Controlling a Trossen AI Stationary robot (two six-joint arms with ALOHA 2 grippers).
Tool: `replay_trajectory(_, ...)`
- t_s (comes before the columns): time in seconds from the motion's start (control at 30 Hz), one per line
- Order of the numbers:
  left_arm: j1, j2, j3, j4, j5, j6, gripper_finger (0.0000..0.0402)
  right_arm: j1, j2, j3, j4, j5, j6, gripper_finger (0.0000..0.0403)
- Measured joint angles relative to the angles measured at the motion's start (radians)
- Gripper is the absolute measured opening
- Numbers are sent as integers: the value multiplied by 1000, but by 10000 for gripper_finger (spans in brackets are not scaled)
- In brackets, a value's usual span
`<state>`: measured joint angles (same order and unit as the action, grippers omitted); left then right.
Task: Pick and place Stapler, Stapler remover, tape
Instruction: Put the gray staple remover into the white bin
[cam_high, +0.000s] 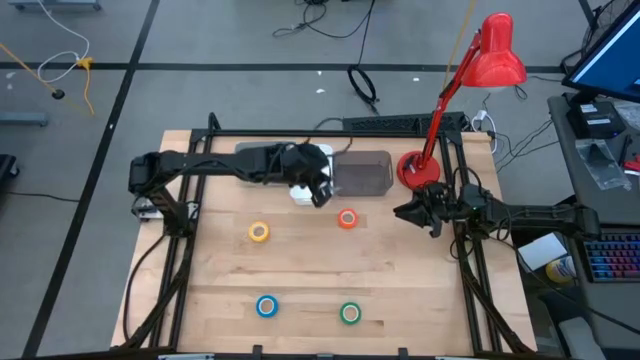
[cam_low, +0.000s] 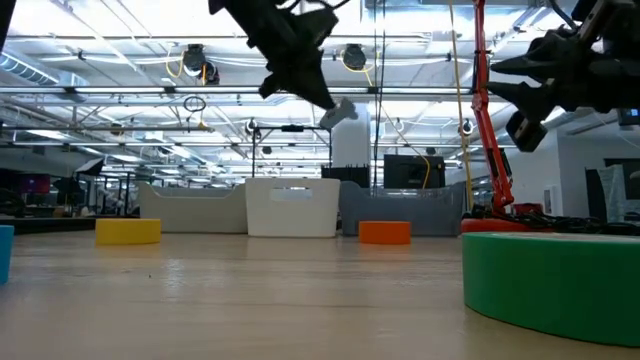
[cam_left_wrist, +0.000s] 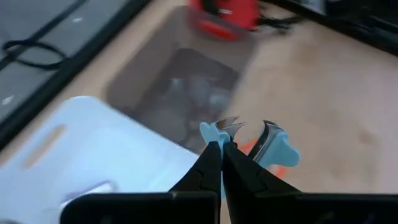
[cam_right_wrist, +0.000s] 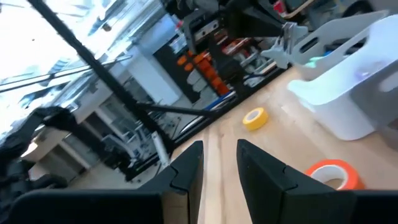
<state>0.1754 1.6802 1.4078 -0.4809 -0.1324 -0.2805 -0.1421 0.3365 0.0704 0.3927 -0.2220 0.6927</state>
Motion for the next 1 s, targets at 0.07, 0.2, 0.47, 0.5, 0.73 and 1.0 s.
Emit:
replay_trajectory(0.07,28,0,0,-8,-28,-10,2,0,0,0,0,36,-1,89)
replay_trajectory(0.2,75,0,0,-59,-93,-11,3,0,0,0,0,65,2,89)
replay_trajectory(0.47,172,10,0,-146,-131,2,2,0,0,0,0,65,0,89)
replay_trajectory(0.5,182,14,0,-146,-129,9,2,0,1,0,0,65,0,89)
replay_trajectory(0.73,217,69,-1,-98,-41,30,2,0,0,0,-1,69,-1,89)
replay_trajectory(1.0,240,170,-1,-77,-21,-68,3,0,0,0,-7,66,2,89)
